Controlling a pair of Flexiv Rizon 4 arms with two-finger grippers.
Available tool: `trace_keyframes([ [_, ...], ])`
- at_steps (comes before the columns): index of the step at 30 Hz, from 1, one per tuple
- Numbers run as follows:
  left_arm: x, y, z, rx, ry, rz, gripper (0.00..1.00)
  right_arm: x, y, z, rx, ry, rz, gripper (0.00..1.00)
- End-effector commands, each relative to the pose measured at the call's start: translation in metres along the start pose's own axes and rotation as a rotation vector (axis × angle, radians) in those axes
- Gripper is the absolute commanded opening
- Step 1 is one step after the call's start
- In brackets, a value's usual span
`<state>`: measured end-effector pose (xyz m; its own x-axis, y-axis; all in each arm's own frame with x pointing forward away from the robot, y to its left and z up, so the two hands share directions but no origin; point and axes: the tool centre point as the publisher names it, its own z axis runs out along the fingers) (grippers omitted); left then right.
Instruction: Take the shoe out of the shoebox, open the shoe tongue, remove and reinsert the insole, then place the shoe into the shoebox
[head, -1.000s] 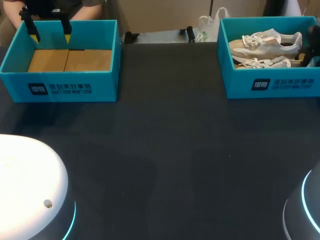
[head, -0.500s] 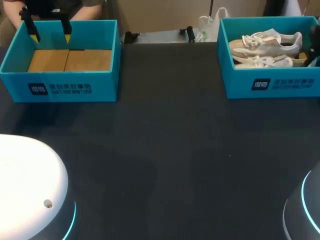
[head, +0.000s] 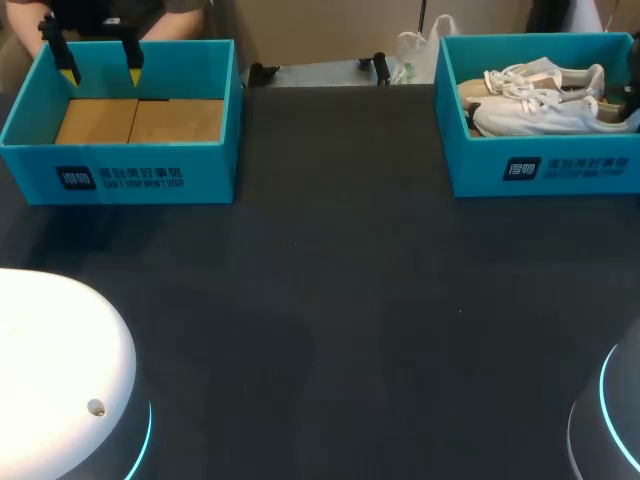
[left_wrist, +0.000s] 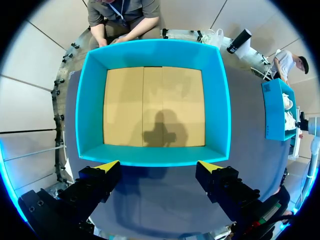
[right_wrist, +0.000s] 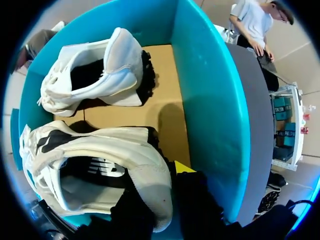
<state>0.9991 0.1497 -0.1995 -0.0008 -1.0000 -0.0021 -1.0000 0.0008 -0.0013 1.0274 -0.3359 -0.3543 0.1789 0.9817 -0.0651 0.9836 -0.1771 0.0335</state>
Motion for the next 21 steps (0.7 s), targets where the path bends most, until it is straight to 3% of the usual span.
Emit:
trace_keyframes([
  [1, 0.0, 0.0, 0.0, 0.0, 0.0, 0.0, 1.0, -0.001, 0.003, -0.008, 0.003, -0.019, 0.034, 0.0],
  [8, 0.0, 0.0, 0.0, 0.0, 0.0, 0.0, 1.0, -0.008, 0.004, -0.026, -0.025, -0.015, 0.091, 0.0],
  [21, 0.0, 0.0, 0.0, 0.0, 0.0, 0.0, 1.0, -0.01, -0.013, -0.083, -0.082, -0.005, 0.106, 0.0],
])
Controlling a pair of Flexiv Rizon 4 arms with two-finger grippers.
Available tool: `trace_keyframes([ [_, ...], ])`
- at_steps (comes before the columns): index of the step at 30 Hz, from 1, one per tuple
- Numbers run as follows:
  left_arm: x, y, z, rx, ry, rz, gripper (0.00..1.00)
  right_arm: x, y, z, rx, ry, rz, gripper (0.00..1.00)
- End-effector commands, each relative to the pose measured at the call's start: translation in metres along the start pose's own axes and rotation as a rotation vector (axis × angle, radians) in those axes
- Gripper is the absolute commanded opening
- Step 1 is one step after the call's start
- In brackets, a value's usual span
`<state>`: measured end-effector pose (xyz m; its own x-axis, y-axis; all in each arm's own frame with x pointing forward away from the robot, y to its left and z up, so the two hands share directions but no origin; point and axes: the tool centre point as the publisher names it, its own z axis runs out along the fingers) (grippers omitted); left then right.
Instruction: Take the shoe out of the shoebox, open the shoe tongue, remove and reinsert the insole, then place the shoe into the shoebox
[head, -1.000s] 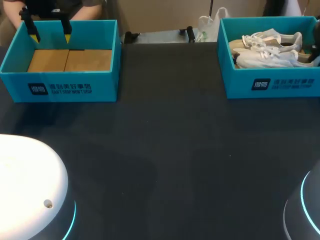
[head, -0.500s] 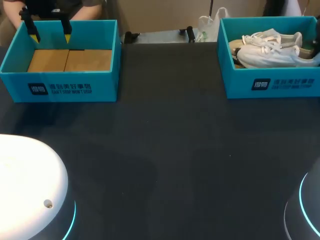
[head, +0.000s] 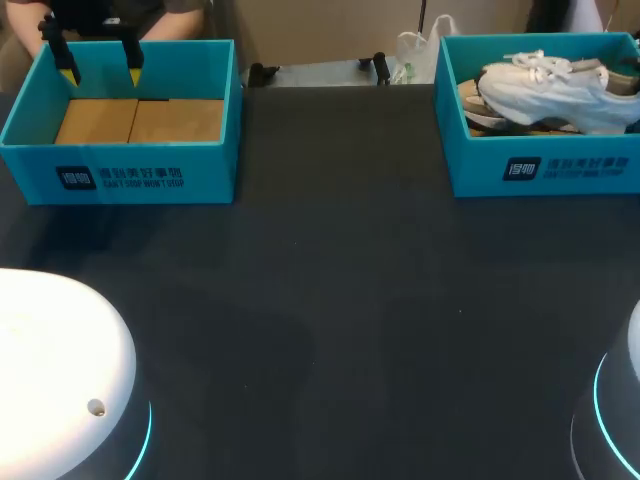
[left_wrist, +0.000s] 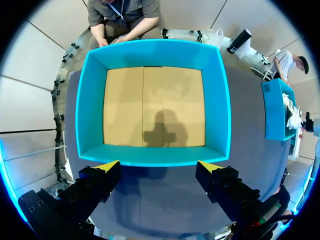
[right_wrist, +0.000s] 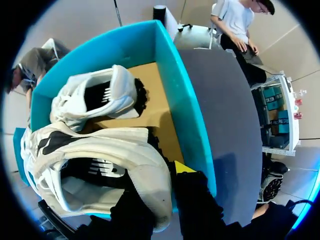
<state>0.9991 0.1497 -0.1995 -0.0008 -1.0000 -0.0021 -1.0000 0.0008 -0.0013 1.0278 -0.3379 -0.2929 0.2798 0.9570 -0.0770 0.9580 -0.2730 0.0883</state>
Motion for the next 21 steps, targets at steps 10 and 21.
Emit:
trace_keyframes([
  [10, 0.0, 0.0, 0.0, 0.0, 0.001, 0.0, 1.0, -0.001, -0.029, -0.08, -0.042, -0.044, -0.015, 0.0],
  [21, 0.0, 0.0, 0.0, 0.0, 0.001, 0.0, 1.0, 0.024, -0.075, -0.141, -0.041, -0.065, -0.107, 0.0],
])
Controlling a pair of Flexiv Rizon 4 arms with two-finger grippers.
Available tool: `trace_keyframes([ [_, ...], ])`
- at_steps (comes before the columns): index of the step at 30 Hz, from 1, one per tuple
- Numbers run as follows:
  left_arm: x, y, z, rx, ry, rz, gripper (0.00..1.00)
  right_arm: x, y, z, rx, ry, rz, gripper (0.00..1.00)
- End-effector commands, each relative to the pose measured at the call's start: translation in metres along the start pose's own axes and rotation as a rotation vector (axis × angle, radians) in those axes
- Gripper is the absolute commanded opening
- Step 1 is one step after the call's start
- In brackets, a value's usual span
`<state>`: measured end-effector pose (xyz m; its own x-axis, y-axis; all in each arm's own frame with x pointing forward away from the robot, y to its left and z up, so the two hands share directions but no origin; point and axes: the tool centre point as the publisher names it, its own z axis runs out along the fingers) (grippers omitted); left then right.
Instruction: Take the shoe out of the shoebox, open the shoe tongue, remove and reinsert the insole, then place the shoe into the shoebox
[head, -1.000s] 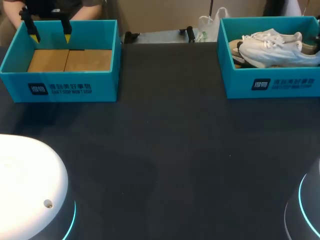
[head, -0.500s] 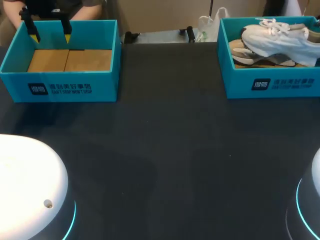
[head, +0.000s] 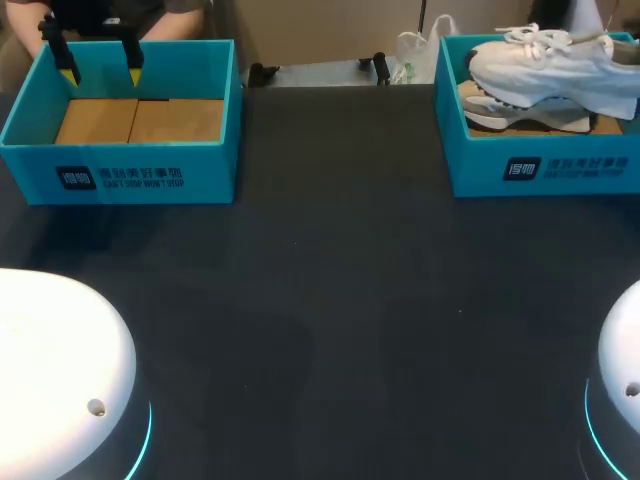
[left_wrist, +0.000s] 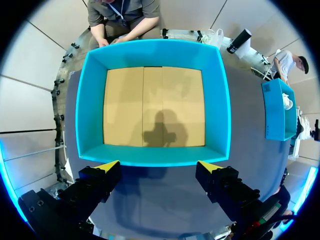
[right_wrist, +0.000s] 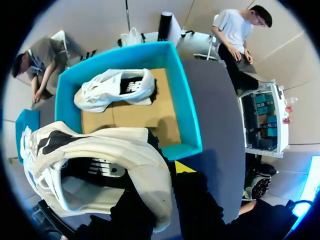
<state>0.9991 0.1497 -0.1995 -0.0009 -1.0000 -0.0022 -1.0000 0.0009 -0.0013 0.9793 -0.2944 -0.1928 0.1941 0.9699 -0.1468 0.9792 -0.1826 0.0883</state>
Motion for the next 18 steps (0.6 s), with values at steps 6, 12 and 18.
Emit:
trace_keyframes([
  [6, 0.0, 0.0, 0.0, 0.0, 0.001, 0.0, 1.0, 0.017, -0.061, -0.069, -0.048, -0.018, -0.025, 0.0],
  [12, 0.0, 0.0, 0.0, 0.0, 0.001, 0.0, 1.0, 0.035, -0.101, -0.095, -0.028, -0.017, -0.012, 0.0],
  [18, 0.0, 0.0, 0.0, 0.0, 0.001, 0.0, 1.0, 0.035, -0.101, -0.095, -0.028, -0.017, -0.012, 0.0],
])
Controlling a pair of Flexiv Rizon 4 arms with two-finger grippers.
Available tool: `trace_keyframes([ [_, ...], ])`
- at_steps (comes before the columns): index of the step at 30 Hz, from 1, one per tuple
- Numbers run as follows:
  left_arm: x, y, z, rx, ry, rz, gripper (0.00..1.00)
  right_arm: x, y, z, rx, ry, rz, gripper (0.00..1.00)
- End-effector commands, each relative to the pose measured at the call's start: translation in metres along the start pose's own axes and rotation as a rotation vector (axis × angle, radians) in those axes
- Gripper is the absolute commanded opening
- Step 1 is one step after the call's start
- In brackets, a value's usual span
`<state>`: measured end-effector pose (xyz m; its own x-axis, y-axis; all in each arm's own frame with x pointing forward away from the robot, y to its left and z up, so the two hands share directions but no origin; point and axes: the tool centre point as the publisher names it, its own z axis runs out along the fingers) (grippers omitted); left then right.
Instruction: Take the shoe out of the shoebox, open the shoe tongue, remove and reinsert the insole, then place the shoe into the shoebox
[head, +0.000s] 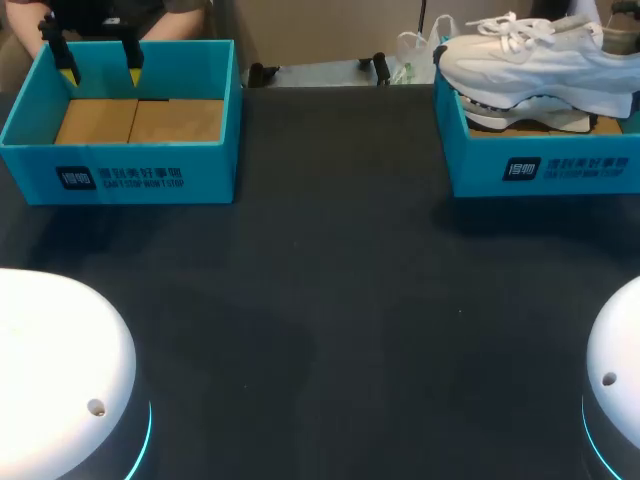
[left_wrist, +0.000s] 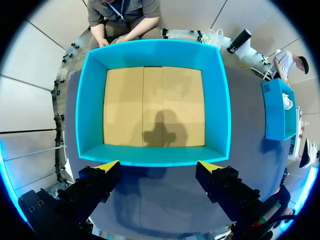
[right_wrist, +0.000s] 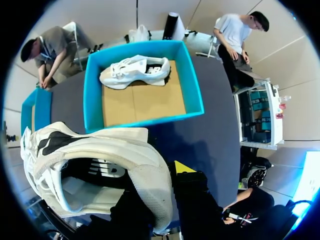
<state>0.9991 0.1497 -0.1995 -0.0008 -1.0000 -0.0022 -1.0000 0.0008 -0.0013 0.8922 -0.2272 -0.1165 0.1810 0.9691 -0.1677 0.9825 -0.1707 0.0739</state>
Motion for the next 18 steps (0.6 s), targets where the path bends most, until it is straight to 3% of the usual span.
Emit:
trace_keyframes([
  [1, 0.0, 0.0, 0.0, 0.0, 0.001, 0.0, 1.0, -0.002, -0.011, -0.004, -0.04, 0.003, 0.002, 0.0],
  [11, 0.0, 0.0, 0.0, 0.0, 0.001, 0.0, 1.0, -0.002, -0.011, -0.004, -0.04, 0.003, 0.002, 0.0],
  [18, 0.0, 0.0, 0.0, 0.0, 0.001, 0.0, 1.0, 0.046, -0.06, -0.006, -0.085, -0.001, -0.026, 0.0],
])
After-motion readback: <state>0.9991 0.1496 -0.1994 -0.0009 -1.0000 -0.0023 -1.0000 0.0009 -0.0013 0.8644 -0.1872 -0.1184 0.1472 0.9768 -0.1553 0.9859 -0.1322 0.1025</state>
